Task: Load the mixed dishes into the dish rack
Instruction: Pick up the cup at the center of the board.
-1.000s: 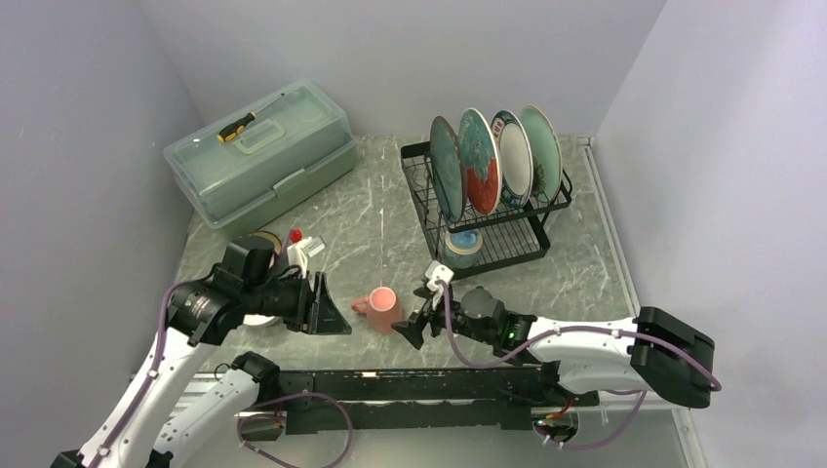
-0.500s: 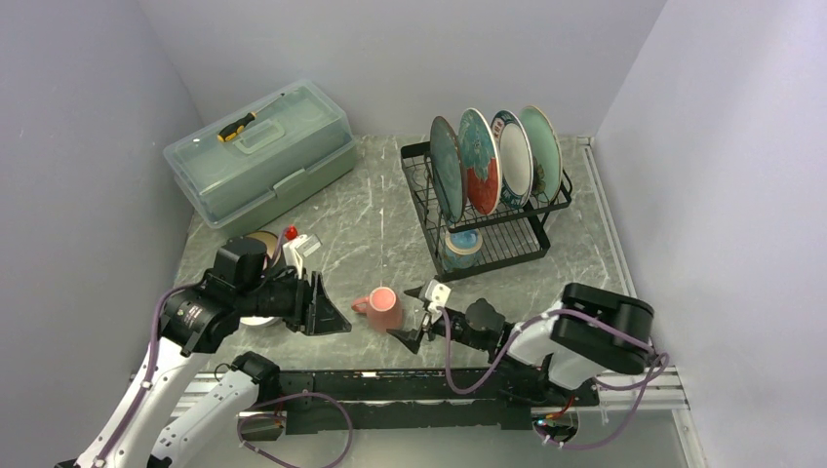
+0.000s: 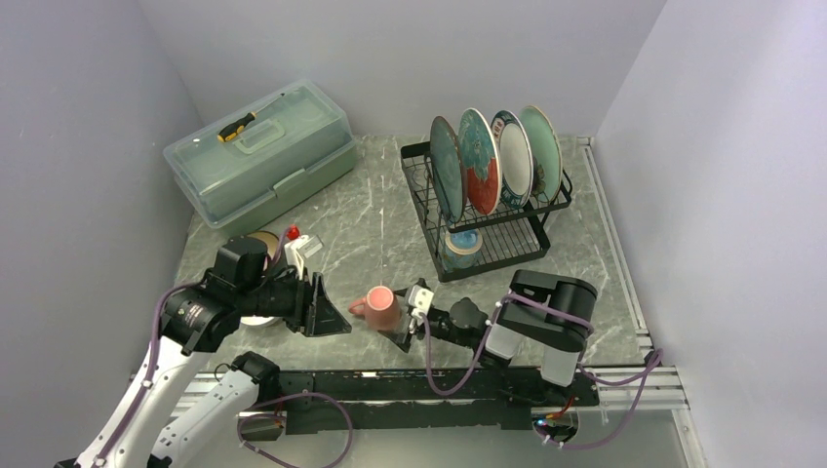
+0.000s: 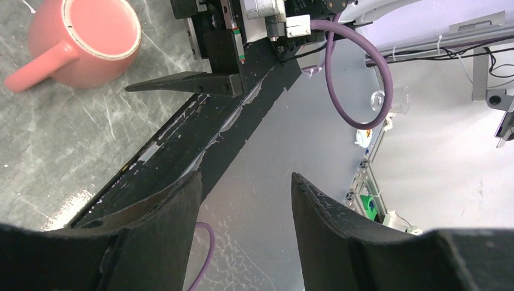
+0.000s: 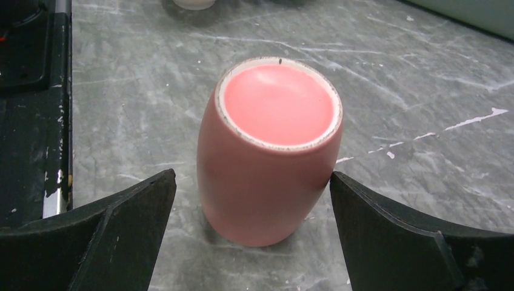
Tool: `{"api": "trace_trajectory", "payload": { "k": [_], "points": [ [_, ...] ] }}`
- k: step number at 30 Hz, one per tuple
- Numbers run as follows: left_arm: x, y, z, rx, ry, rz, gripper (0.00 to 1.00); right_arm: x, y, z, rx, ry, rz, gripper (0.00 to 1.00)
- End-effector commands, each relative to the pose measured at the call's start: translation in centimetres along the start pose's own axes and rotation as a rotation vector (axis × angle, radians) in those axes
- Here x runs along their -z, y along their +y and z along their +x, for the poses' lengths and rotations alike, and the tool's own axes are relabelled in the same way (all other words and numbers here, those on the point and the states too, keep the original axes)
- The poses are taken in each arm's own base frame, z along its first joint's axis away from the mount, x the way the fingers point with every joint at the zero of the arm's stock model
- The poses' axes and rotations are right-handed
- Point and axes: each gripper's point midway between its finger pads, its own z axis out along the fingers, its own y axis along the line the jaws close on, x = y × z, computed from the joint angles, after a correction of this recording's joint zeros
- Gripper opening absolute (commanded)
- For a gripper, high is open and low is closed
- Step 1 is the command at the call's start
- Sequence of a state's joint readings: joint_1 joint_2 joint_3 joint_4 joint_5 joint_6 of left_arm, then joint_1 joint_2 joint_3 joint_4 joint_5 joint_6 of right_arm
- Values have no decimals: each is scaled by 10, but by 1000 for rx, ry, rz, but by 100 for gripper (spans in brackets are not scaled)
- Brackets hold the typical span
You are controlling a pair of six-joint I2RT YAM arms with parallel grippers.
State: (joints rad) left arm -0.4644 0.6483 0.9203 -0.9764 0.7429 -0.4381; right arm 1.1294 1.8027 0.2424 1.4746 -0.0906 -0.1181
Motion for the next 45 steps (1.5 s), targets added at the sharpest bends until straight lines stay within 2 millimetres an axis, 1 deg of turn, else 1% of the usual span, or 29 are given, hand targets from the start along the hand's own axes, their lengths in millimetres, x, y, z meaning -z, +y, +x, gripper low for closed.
{"api": "trace_trajectory", "payload": {
  "k": [1, 10, 16, 19, 25, 29, 34, 41, 45],
  "points": [
    [-1, -5, -4, -47, -3, 38, 61, -12, -6, -68, 37, -266, -7, 100],
    [-1, -6, -5, -53, 7, 38, 61, -24, -10, -68, 26, -275, -19, 100],
    [-2, -6, -4, -50, 10, 40, 61, -28, -13, -68, 15, -277, -26, 100],
    [-2, -6, -4, -49, 11, 40, 61, -30, -14, -66, -2, -274, -35, 98],
    [-2, -6, -4, -47, 14, 40, 61, -34, -13, -61, -22, -265, -45, 90],
    [-1, -6, -4, -50, 16, 37, 61, -35, -13, -61, -15, -267, -48, 85],
    [0, -6, -5, -52, 11, 36, 61, -35, -10, -64, -13, -276, -66, 71],
    [0, -4, -5, -51, 10, 19, 61, -29, -10, -76, -16, -302, -65, 54],
    [3, -4, -7, -58, 3, -1, 61, -20, -13, -88, -12, -326, -48, 50]
  ]
}}
